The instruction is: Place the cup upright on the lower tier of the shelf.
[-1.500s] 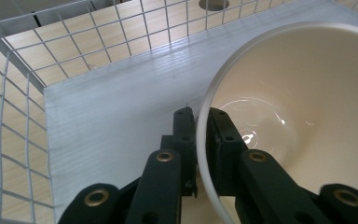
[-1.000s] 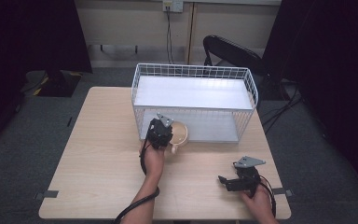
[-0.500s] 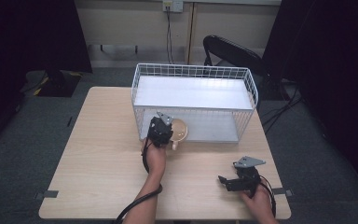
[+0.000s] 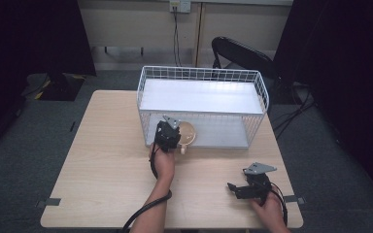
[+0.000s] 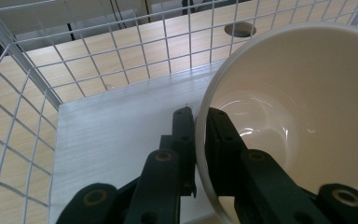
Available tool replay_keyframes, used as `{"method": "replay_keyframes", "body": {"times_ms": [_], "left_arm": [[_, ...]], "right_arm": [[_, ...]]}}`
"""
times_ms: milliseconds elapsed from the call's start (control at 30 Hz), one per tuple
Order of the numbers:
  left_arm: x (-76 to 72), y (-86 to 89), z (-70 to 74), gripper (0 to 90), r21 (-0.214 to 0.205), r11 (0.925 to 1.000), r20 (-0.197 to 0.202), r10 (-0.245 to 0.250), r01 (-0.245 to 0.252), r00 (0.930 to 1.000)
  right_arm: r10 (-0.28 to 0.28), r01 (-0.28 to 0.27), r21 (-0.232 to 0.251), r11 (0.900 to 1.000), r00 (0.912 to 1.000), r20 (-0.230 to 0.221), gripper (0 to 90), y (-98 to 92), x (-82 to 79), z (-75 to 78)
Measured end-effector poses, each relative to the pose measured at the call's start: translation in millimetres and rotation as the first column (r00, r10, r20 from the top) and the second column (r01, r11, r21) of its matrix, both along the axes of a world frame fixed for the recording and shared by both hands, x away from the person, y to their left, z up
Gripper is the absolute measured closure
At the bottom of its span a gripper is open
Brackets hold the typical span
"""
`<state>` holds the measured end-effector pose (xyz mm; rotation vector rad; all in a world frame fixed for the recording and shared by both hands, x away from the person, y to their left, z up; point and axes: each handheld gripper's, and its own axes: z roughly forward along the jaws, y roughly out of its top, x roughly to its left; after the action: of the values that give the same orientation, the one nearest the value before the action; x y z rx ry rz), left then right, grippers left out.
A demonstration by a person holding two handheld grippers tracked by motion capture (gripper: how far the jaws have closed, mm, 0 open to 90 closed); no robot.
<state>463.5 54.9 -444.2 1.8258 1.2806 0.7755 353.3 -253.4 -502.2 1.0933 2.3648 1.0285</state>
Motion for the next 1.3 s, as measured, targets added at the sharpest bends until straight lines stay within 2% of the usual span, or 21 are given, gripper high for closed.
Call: {"method": "replay_keyframes", "body": {"times_ms": [200,433,567,667,800,833,1000,1133,1233,1300], "left_arm": [[1.1,-1.1,-1.2,82.9,-0.011,0.9998,0.004,0.015,-0.015,0.9999],[1.4,0.3,-2.7,81.8,-0.054,0.9982,0.009,0.026,-0.026,0.9996],[1.6,0.0,-1.8,81.0,-0.054,0.9982,0.016,0.027,-0.026,0.9995],[2.0,-1.2,0.0,76.1,-0.067,0.9974,0.027,0.029,-0.027,0.9992],[3.1,-2.3,2.2,71.0,-0.110,0.9934,0.042,0.035,-0.030,0.9985],[3.0,-2.6,3.2,67.8,-0.107,0.9939,0.046,0.032,-0.027,0.9984],[3.9,-3.9,5.6,63.7,-0.111,0.9937,0.063,0.024,-0.017,0.9977],[3.8,-3.5,5.5,55.5,-0.099,0.9951,0.072,0.007,0.000,0.9974],[2.5,-1.8,6.4,49.6,-0.117,0.9931,0.076,0.006,0.003,0.9971],[1.1,-1.6,8.3,48.2,-0.114,0.9934,0.072,-0.001,0.009,0.9974]], "right_arm": [[0.000,0.000,0.000,1.0000,1.0000,0.000,12.8,0.0,0.0,0.0],[0.000,0.000,0.000,1.0000,1.0000,0.000,12.8,0.0,0.0,0.0],[0.000,0.000,0.000,1.0000,1.0000,0.000,12.8,0.0,0.0,0.0],[0.000,0.000,0.000,1.0000,1.0000,0.000,12.8,0.0,0.0,0.0],[0.000,0.000,0.000,1.0000,1.0000,0.000,12.8,0.0,-0.1,0.0],[-0.001,0.001,0.000,1.0000,1.0000,0.001,12.8,0.0,-0.1,0.0],[-0.002,0.002,-0.001,1.0000,1.0000,0.000,12.8,0.0,-0.4,0.0],[-0.002,0.002,-0.001,1.0000,1.0000,0.000,12.8,0.0,-0.4,0.1],[-0.003,0.003,0.000,1.0000,1.0000,0.000,12.8,0.1,-0.4,0.0],[-0.003,0.003,0.000,1.0000,1.0000,0.000,12.8,0.1,-0.4,0.0]]}}
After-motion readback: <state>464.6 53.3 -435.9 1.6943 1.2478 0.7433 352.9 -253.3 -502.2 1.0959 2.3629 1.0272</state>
